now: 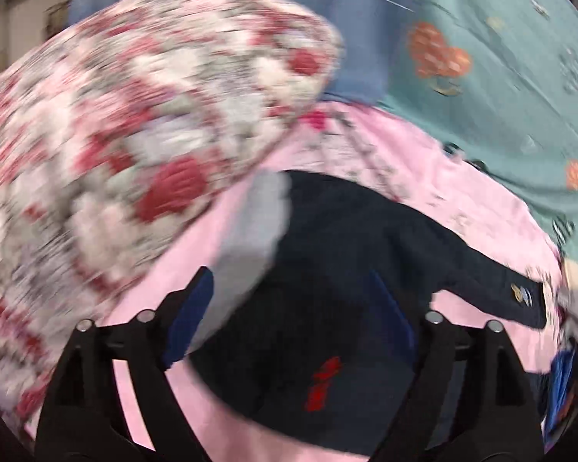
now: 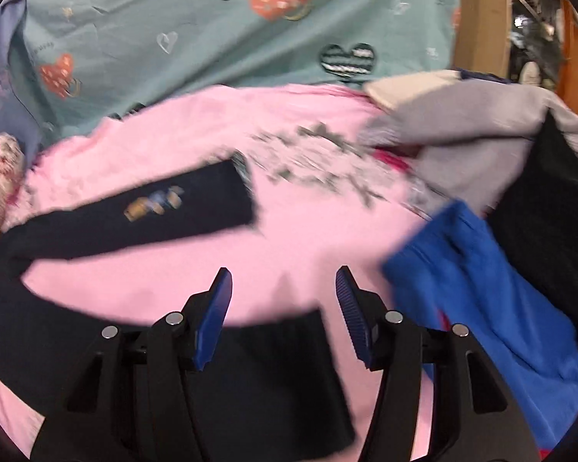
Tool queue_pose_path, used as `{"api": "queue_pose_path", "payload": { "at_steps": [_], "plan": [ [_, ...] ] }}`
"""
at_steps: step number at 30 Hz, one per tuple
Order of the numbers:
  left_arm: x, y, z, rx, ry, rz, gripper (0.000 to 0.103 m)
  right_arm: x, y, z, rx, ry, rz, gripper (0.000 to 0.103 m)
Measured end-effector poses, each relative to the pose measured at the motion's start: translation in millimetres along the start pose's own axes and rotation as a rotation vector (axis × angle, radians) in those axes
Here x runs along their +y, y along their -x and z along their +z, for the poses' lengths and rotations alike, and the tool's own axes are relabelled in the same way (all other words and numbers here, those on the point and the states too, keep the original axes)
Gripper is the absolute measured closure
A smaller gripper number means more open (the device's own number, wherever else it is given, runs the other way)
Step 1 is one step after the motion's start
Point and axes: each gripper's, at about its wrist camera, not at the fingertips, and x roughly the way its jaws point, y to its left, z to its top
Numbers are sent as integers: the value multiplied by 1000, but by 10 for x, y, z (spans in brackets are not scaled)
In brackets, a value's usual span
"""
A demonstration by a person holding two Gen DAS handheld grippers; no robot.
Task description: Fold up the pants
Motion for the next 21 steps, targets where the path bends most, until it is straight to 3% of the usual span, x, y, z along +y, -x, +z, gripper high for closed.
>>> {"api": "queue_pose_path", "payload": {
  "at_steps": [3, 5, 9, 12, 15, 17, 18, 19, 21],
  "plan": [
    [-409, -332, 54, 23, -93, -33, 17, 119, -428, 348, 6, 11, 43, 47],
    [-586, -548, 66, 54, -108, -40, 17, 164, -781, 567, 41, 17, 31, 47],
    [-762, -828, -1, 78, -145, -56, 17, 201, -1468, 857, 143, -62, 88, 47],
    [-813, -946, -154, 49, -198, -63, 17, 256, -1719, 946, 166, -76, 131, 47],
    [-881, -945, -268, 52, -289, -49, 17, 398, -1870, 975, 201, -16, 115, 47],
    [-910, -885, -285, 21, -320, -40, 17, 493, -1877, 960, 190, 41, 77, 78],
    [-916, -868, -279, 14, -323, -41, 16, 527, -1862, 964, 199, 55, 126, 93],
    [-911, -861, -268, 12, -319, -44, 15, 523, -1827, 991, 195, 44, 144, 94],
    [-878, -877, -233, 12, -302, -43, 15, 504, -1673, 1089, 118, 67, 97, 95]
  ]
}}
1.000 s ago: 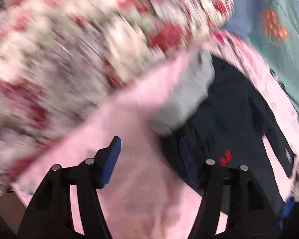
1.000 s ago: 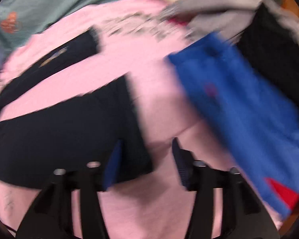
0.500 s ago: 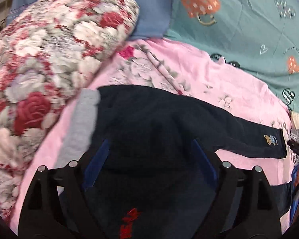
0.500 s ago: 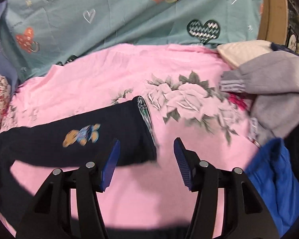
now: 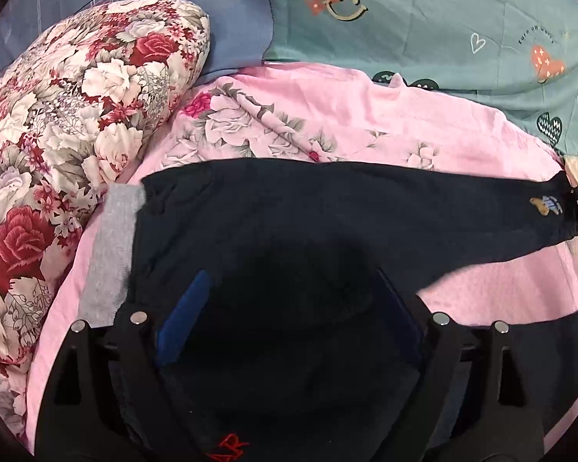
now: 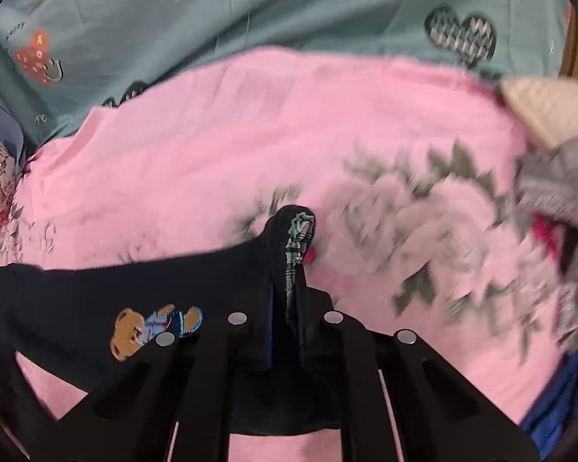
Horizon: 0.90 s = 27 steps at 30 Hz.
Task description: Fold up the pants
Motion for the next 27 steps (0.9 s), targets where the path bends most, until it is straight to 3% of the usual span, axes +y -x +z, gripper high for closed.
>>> {"api": "queue_pose_path", "payload": {
  "at_steps": [3, 5, 6, 7, 8, 9, 13, 16, 20, 22, 23, 24, 27],
  "plan": [
    [69, -93, 6, 18, 8, 53, 15, -142, 48, 158, -57, -29, -101, 93],
    [157, -156, 18, 29, 25, 94, 15, -162, -187, 178, 18, -17, -104, 85],
    [223, -173, 29, 35, 41, 118, 15, -146, -316, 164, 51, 15, -134, 62],
    [288, -170, 42, 37, 62, 129, 15, -96, -344, 138, 21, 69, -241, 43],
    [351, -154, 57, 32, 85, 131, 15, -85, -324, 140, 3, 89, -302, 43],
    [418, -122, 74, 21, 111, 132, 15, -103, -276, 137, 3, 80, -310, 43],
    [608, 8, 126, -14, 184, 133, 14, -408, 157, 38, -26, -121, -192, 43],
    [659, 48, 132, -27, 217, 136, 14, -544, 243, -225, 73, -153, -107, 43],
    [738, 74, 105, -33, 258, 169, 14, -513, 91, -415, 121, -215, 7, 47],
    [834, 102, 92, -21, 288, 182, 14, -498, 72, -409, 104, -254, 55, 92],
    [874, 121, 95, -23, 297, 181, 14, -462, 97, -414, 123, -259, 73, 92],
    [910, 140, 101, -30, 300, 184, 14, -440, 141, -400, 121, -251, 23, 93],
    [956, 117, 174, -28, 260, 244, 14, -427, 458, -297, 40, -210, -43, 92]
  ]
}}
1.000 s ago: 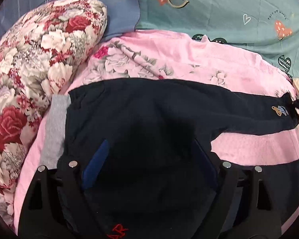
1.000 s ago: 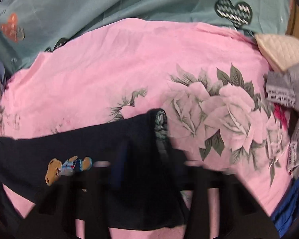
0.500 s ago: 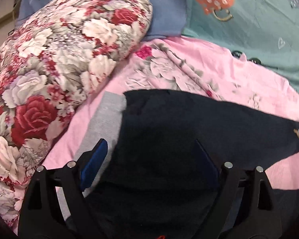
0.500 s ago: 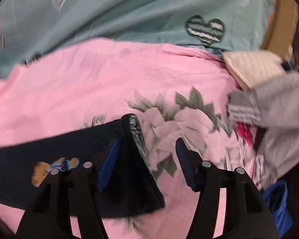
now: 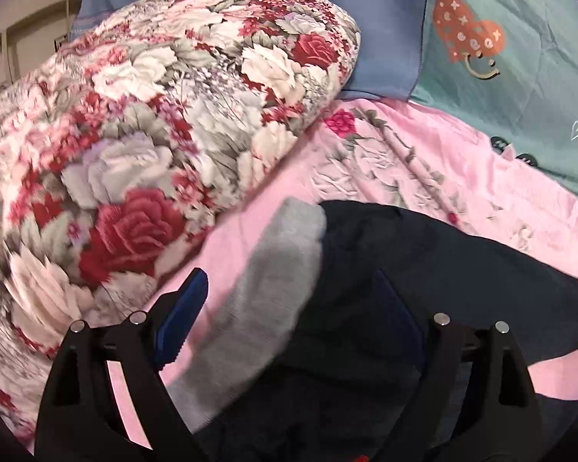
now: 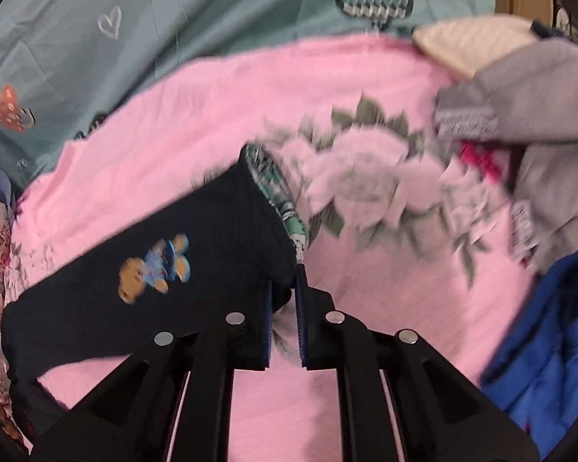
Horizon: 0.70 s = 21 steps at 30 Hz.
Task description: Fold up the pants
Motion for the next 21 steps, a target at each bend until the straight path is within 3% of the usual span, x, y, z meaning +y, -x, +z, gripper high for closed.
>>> {"api": "queue_pose_path", "payload": {
  "at_steps": [2, 3, 4, 6, 7, 9, 11, 12, 14, 15, 17, 19, 21],
  "plan": [
    [-2, -66, 64, 21, -18, 4, 14, -50, -39, 11, 32, -16, -25, 90],
    [9, -87, 85, 32, -12, -8, 14, -63, -155, 1, 87, -15, -48, 83],
    [24, -113, 117, 49, 0, -40, 14, -58, -321, -66, 185, -2, -108, 69],
    [41, -139, 161, 67, 17, -76, 14, -35, -280, -76, 174, 10, -239, 47],
    [49, -151, 185, 68, 27, -90, 13, -4, -161, -43, 118, 3, -316, 47],
    [25, -206, 222, 68, 40, -75, 11, 132, 67, -6, 2, 17, -361, 45],
    [-24, -331, 256, 92, 43, -23, 11, 364, 260, -35, -97, 25, -272, 42],
    [-39, -417, 269, 115, 57, -16, 11, 561, 303, -78, -121, 49, -146, 42],
    [-65, -554, 284, 143, 78, -36, 11, 960, 286, -133, -106, 142, 46, 42],
    [-93, -616, 284, 153, 64, -29, 11, 1184, 256, -180, -99, 195, 100, 42],
    [-138, -718, 255, 166, 33, -29, 13, 1703, 143, -277, -78, 314, 131, 42],
    [-129, -808, 202, 186, 21, -41, 18, 2204, -16, -349, -65, 417, 84, 42],
    [-114, -849, 161, 187, 0, -45, 19, 2568, -147, -422, -49, 496, 161, 42]
  ]
}}
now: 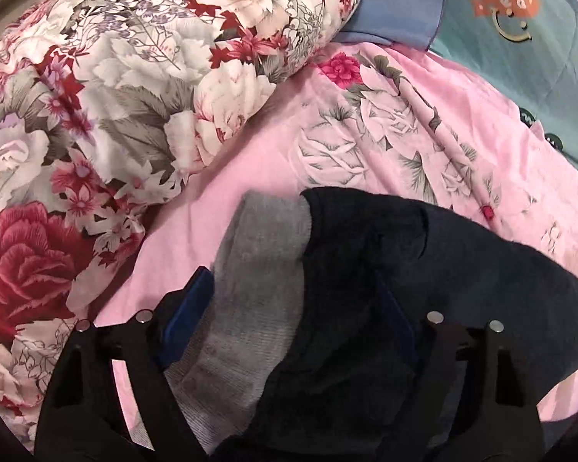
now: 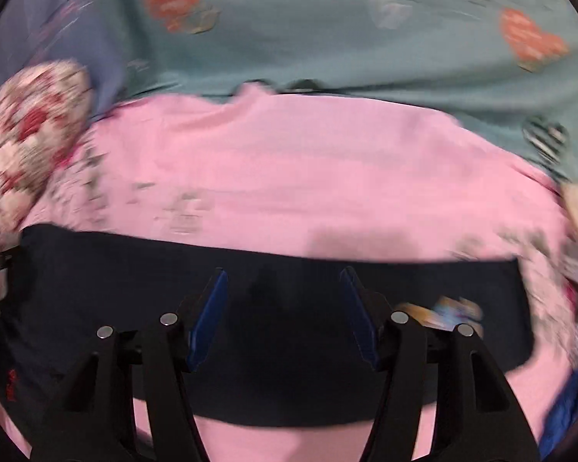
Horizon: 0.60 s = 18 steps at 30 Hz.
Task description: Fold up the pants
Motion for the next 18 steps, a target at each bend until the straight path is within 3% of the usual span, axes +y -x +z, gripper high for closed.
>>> {"api": "queue_pose_path", "payload": {
  "at_steps": [1, 4, 6, 9, 11, 12, 13, 14, 16, 18],
  "plan": [
    [2, -3, -6, -3, -8, -1, 19, 214, -113, 57, 8, 56, 45, 42],
    [7, -9, -17, 0, -11, -4, 19, 708, -421, 203, 35, 204, 51, 44],
    [30, -16, -27, 4, -7, 1, 17, 852, -598, 281, 54, 257, 56, 44],
    [67, -36, -40, 21, 12, -1, 16, 996, -770, 302, 125, 312, 159, 52],
    [52, -55, -41, 23, 8, 9, 15, 1072, -850, 299, 125, 373, 159, 56],
    [44, -54, -43, 21, 4, 12, 14, 1090, -842, 290, 123, 372, 179, 67],
    [50, -43, -39, 20, 10, 7, 14, 1078, -876, 317, 133, 354, 220, 86],
    [55, -27, -29, 20, 18, -2, 14, 1067, -861, 328, 136, 350, 234, 97],
    [68, 44, -13, 2, 30, -25, 15, 1124, -849, 345, 123, 359, 232, 100],
    [73, 127, -4, -45, 19, 10, 15, 1045, -809, 379, 82, 298, 225, 100]
  ]
}}
